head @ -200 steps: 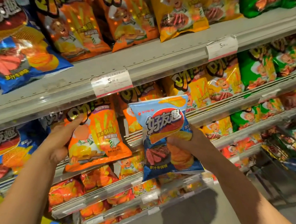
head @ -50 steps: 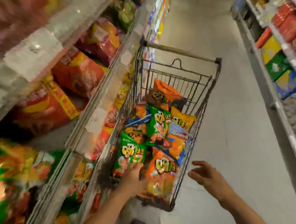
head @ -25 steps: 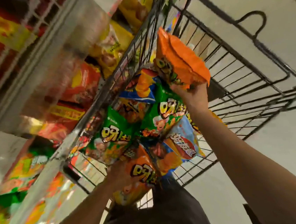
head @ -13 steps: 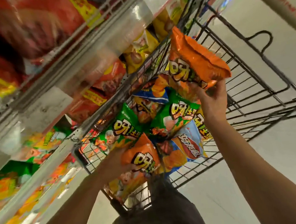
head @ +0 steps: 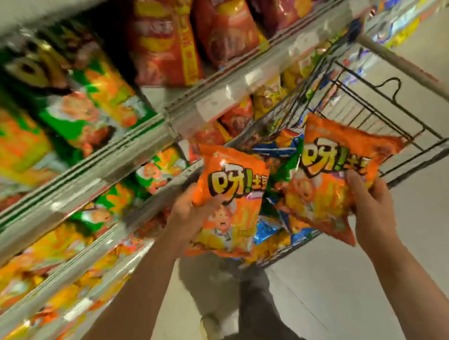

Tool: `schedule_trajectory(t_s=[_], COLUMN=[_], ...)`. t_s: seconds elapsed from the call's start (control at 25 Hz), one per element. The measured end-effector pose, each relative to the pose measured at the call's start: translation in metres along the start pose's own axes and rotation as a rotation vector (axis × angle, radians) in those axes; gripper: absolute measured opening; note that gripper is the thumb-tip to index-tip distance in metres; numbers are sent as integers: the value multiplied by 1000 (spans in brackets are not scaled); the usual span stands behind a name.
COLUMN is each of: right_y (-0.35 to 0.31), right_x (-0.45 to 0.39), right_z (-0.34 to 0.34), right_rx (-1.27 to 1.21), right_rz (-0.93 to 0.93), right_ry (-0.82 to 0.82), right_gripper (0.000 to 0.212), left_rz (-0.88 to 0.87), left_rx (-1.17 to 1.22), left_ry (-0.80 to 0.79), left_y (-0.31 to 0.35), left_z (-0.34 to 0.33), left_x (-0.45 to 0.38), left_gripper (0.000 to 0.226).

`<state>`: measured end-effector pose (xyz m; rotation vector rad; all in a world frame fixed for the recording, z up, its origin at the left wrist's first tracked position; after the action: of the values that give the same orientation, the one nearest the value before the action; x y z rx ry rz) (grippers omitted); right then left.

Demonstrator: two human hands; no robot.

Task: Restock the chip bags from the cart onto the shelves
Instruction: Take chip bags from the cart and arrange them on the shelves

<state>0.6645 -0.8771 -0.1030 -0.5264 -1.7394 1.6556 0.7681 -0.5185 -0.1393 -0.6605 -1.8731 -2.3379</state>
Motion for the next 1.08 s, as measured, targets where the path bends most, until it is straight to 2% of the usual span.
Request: schedule_trajectory(t_s=[0.08, 0.2, 0.28, 0.44, 0.56, 0.68, 0.72, 0.84, 0.92, 1.08], right_y=[-4, -13, -17, -24, -26, -20, -17, -3, 7, 11], right_x=[24, 48, 55, 57, 48, 31, 25, 10, 6, 5], right_z=[-6, -16, -20, -23, -26, -24, -21, -16, -15, -22], right_rx=[-46, -69, -70, -79, -39, -54, -69, -80, -35, -25], right_rz=[-34, -65, -86, -140, -181, -257, -289, -351, -367, -349], right_ry=[-48, -129, -174, -281, -374, -440, -461, -606, -709, -820], right_gripper=[30, 35, 42, 36, 39, 19, 18, 53, 67, 66], left_rz=[1, -26, -34, -21, -31, -25, -7, -2, -15, 41], left_rx=[129, 239, 281, 260, 348, 357, 347, 289, 270, 320], left_ry=[-85, -150, -119, 31, -12, 9, 37, 82, 98, 145], left_y=[3, 3, 6, 15, 22, 29, 29, 28, 26, 10], left_z=[7, 13, 13, 19, 11, -5, -12, -37, -50, -56], left_x=[19, 38, 49, 66, 74, 78, 78, 83, 91, 116], left_gripper=[54, 50, 48, 47, 45, 43, 43, 44, 44, 41])
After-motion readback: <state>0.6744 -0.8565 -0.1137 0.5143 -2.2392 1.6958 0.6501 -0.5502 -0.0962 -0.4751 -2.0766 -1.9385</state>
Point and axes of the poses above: each hand's wrist, its own x-axis away from the middle knuckle, its own z-axis out of the back of the hand, y = z × x, the point moved 8 cm from there along -x, towards the middle knuckle, and after that the axes turned 5 degrees about -x, right-handed, at the moved point
